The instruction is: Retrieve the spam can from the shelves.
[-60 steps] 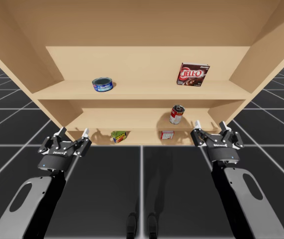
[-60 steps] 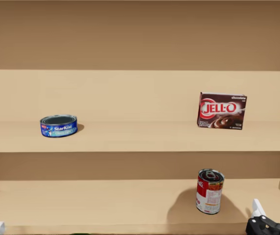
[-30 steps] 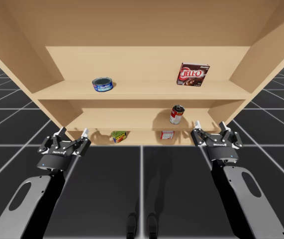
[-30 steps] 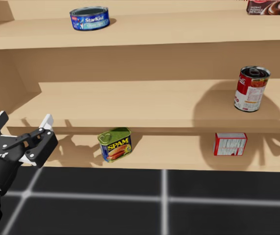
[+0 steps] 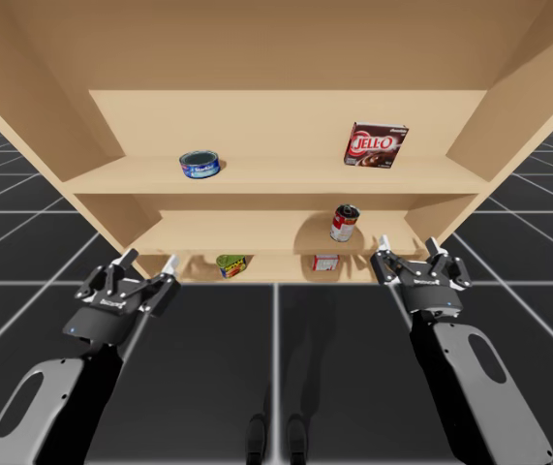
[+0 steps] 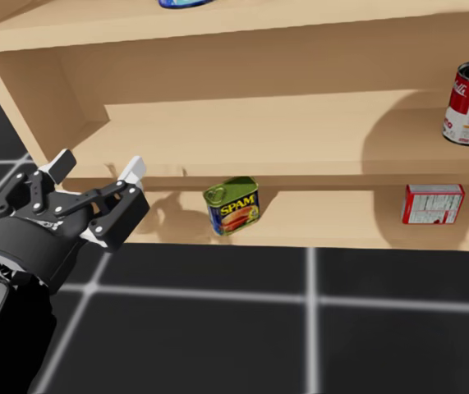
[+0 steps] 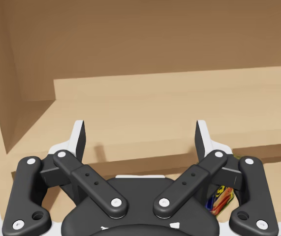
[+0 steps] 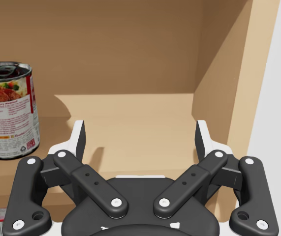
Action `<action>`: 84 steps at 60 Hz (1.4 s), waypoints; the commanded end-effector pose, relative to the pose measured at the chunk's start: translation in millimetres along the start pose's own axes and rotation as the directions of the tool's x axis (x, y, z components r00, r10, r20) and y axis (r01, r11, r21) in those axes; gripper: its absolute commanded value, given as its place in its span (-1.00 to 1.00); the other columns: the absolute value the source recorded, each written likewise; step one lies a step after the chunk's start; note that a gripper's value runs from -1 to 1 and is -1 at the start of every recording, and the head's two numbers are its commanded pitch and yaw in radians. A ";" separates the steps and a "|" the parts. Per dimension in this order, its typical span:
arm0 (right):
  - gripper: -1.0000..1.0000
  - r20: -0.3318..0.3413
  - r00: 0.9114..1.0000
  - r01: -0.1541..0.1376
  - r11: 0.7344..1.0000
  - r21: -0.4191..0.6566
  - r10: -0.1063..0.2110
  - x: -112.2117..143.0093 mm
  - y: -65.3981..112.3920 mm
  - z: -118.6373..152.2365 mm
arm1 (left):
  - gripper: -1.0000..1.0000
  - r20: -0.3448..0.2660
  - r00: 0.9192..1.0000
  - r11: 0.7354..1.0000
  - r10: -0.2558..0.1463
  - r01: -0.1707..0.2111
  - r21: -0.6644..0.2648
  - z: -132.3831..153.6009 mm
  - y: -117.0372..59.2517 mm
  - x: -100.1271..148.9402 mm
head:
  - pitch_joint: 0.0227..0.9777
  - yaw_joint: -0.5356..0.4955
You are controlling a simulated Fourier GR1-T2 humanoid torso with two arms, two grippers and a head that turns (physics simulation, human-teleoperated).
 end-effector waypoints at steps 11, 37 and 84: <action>-1.00 0.005 1.000 0.011 1.000 -0.002 -0.011 1.1 -2.4 0.2 | -1.00 -0.091 0.994 0.958 0.065 -0.087 -0.274 24.5 -5.4 -8.0 | 0.49 0.42; -1.00 0.010 1.000 0.018 1.000 -0.002 -0.018 0.9 -3.7 0.8 | -1.00 -0.237 0.971 0.925 0.033 -0.119 -0.360 -6.3 11.6 -76.3 | 0.51 0.46; -1.00 0.011 1.000 0.022 1.000 -0.005 -0.022 1.3 -5.4 2.0 | -1.00 -0.289 0.954 0.894 -0.078 -0.061 -0.443 -99.9 -34.5 -99.9 | 0.52 0.44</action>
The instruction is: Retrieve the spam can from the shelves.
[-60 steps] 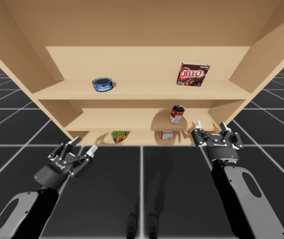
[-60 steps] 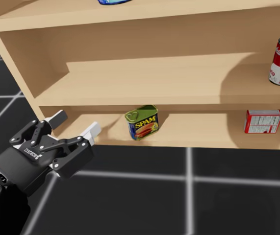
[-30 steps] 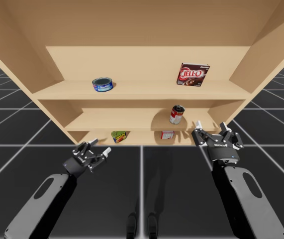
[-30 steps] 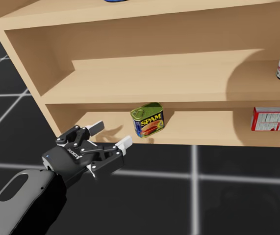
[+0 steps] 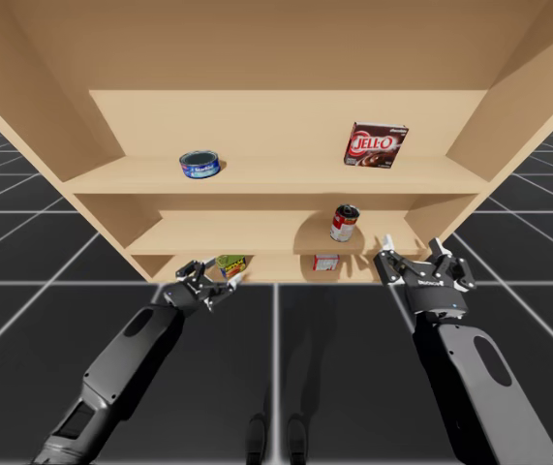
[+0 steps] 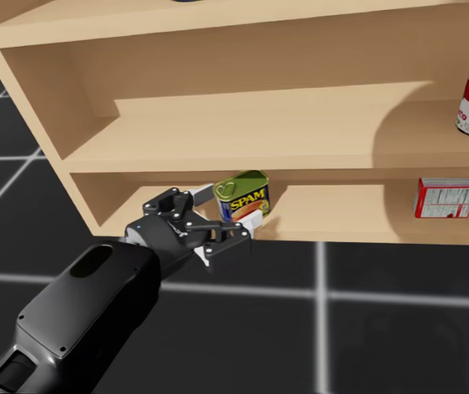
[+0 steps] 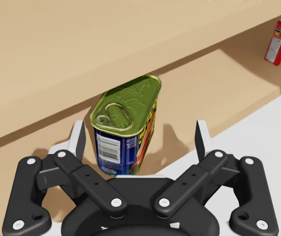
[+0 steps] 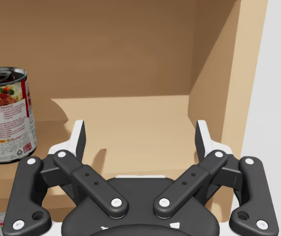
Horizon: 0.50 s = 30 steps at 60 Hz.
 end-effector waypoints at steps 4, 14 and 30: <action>-1.00 -0.001 1.000 0.001 1.000 -0.002 -0.001 -0.1 -0.6 0.3 | -1.00 -0.023 1.000 1.000 -0.008 0.008 -0.009 -25.7 3.6 -3.3 | 0.53 0.44; -1.00 -0.002 1.000 0.001 1.000 -0.001 -0.001 0.1 -0.7 0.2 | -1.00 -0.030 1.000 1.000 -0.007 0.007 -0.015 -32.6 3.2 -3.7 | 0.52 0.44; -1.00 0.000 1.000 0.003 1.000 -0.003 -0.003 0.9 -1.5 0.3 | 0.97 -0.019 0.999 0.999 -0.028 0.027 -0.036 -28.0 -1.3 -2.1 | 0.51 0.42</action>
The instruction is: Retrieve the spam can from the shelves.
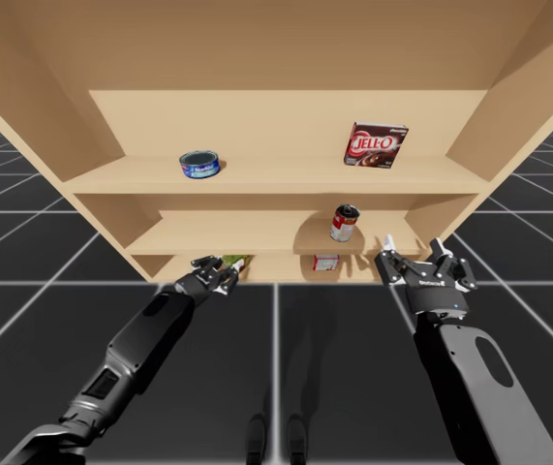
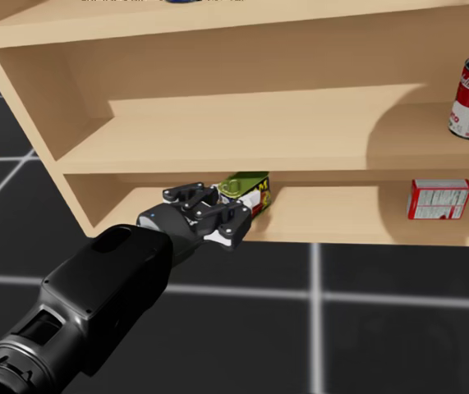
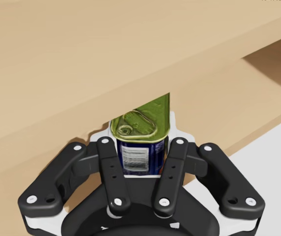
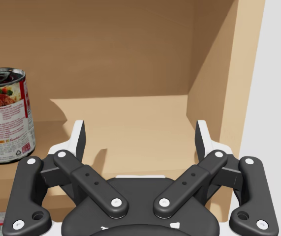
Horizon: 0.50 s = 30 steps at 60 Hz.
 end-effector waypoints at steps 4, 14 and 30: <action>-1.00 0.001 1.000 0.000 1.000 -0.001 0.000 0.1 -0.4 -0.2 | 0.95 0.001 1.000 0.997 -0.022 0.022 -0.081 3.4 -9.0 0.9 | 0.50 0.42; -1.00 0.001 1.000 0.000 1.000 -0.001 0.000 0.3 -0.5 -0.4 | 0.96 0.035 0.999 0.995 -0.032 0.035 -0.094 20.2 -16.4 12.5 | 0.49 0.43; -1.00 0.009 1.000 0.004 1.000 -0.001 -0.004 1.5 -0.6 -0.9 | 0.94 0.067 0.996 0.994 -0.052 0.058 -0.093 63.7 -21.6 14.1 | 0.47 0.43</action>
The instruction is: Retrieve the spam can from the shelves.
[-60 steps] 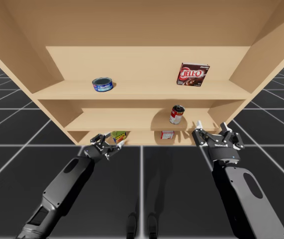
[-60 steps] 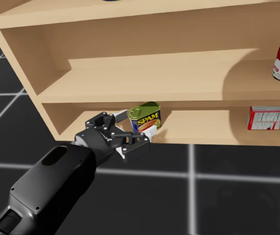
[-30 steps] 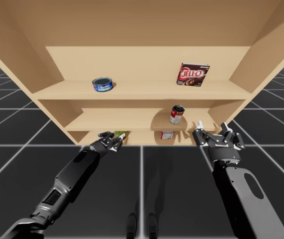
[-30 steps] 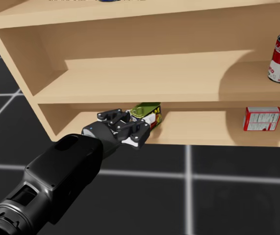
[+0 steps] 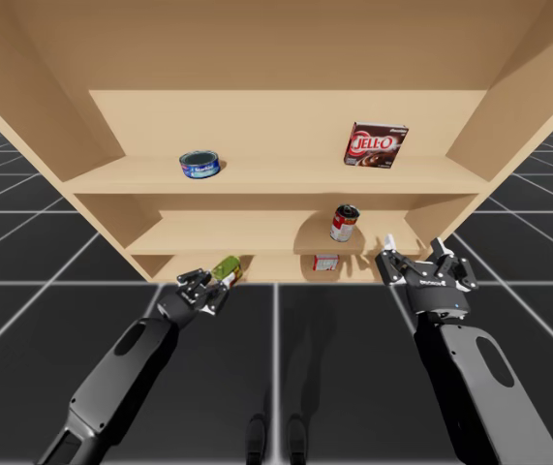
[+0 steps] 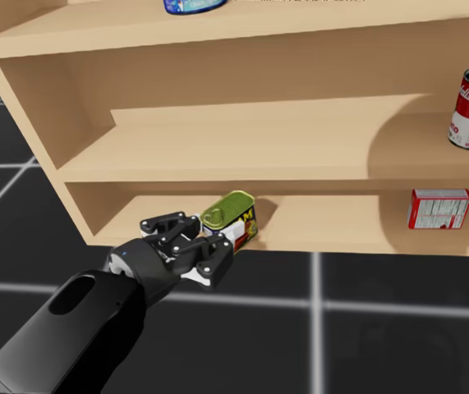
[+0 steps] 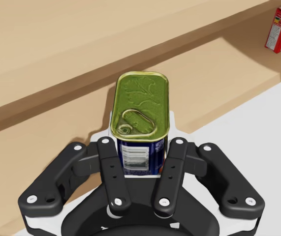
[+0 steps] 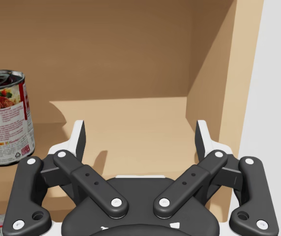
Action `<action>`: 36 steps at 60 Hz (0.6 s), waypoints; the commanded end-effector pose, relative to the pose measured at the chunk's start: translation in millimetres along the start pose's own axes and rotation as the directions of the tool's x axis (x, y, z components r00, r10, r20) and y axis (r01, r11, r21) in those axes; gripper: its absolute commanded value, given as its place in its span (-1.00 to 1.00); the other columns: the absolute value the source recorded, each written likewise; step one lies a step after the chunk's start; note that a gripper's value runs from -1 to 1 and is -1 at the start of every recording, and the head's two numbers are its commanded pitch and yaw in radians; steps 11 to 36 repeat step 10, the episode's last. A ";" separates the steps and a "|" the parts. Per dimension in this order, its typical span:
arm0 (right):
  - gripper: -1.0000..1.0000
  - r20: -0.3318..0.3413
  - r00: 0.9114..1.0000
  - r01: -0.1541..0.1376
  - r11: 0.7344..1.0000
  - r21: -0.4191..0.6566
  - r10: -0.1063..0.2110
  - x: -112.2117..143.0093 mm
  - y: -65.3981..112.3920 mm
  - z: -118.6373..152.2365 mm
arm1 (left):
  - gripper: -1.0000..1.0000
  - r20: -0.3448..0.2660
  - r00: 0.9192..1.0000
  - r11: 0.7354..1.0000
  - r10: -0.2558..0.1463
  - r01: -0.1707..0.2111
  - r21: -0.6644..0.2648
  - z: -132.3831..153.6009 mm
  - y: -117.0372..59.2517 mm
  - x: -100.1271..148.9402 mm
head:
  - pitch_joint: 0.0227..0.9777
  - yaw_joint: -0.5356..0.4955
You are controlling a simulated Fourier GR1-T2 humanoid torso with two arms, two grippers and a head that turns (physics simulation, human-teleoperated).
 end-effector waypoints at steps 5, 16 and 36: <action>-1.00 0.007 1.000 0.002 1.000 0.003 -0.002 0.8 -0.3 -1.3 | 0.96 0.070 0.996 0.995 -0.047 0.053 -0.085 32.8 -8.2 19.1 | 0.47 0.44; -1.00 0.008 1.000 0.003 1.000 0.003 -0.003 0.8 -0.4 -1.6 | 0.95 0.078 0.995 0.994 -0.063 0.069 -0.084 52.7 -11.1 16.0 | 0.46 0.45; -1.00 0.008 1.000 0.003 1.000 0.003 -0.003 0.8 -0.4 -1.6 | 0.95 0.078 0.995 0.994 -0.063 0.069 -0.084 52.7 -11.1 16.0 | 0.46 0.45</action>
